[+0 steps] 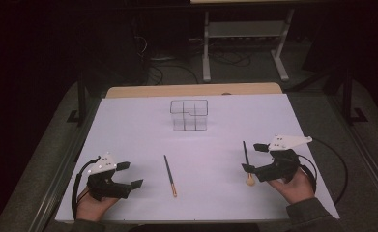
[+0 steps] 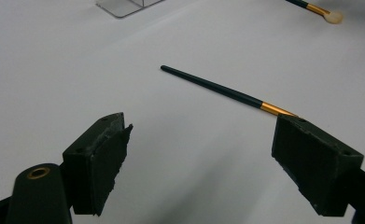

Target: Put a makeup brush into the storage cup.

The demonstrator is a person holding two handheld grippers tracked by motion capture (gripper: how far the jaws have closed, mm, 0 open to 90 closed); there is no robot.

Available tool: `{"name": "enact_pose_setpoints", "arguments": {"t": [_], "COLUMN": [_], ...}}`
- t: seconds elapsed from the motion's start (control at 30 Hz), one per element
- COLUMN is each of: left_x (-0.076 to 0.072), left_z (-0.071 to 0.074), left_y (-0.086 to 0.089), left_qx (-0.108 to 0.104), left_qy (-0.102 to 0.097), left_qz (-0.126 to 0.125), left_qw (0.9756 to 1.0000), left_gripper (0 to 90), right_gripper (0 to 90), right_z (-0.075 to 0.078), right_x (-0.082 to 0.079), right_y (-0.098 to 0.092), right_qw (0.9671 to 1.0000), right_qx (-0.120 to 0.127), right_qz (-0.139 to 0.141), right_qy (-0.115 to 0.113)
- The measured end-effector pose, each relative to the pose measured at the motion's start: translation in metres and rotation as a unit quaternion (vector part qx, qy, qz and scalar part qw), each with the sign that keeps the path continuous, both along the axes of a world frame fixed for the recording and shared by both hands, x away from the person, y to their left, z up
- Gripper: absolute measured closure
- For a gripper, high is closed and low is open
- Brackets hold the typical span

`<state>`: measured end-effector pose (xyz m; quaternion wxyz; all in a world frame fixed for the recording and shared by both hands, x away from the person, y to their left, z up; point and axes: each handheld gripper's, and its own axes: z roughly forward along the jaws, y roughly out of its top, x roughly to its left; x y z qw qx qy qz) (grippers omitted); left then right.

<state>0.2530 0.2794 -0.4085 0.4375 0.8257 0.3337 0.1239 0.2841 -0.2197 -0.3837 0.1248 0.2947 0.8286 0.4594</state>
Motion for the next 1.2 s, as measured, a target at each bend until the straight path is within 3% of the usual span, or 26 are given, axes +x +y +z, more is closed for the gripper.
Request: {"name": "enact_pose_setpoints", "arguments": {"t": [0.23,0.4,0.83,0.93,1.2], "left_x": [-0.001,-0.001,-0.002,-0.001,-0.001], "left_z": [0.001,0.001,0.002,0.001,0.002], "left_y": [0.0,0.0,-0.002,-0.004,-0.002], "left_qx": [0.004,0.006,0.01,0.002,0.007], "left_qy": [-0.001,-0.001,-0.003,-0.002,-0.005], "left_qz": [0.0,0.001,-0.002,-0.002,-0.004], "left_qw": [1.0,1.0,0.9999,1.0,1.0], "left_gripper": [17.3,17.3,17.3,17.3,17.3], "right_gripper": [14.7,16.4,17.4,17.6,17.7], "right_z": [0.007,0.007,0.009,0.012,0.022], "right_x": [0.002,0.005,0.011,0.012,0.014], "right_y": [0.009,0.026,0.042,0.046,0.06], "right_qw": [0.9999,0.9993,0.9985,0.9982,0.9972], "right_qx": [-0.005,-0.017,-0.016,-0.018,-0.019], "right_qz": [0.011,0.032,0.049,0.052,0.067], "right_qy": [0.001,0.008,0.019,0.024,0.025]}}
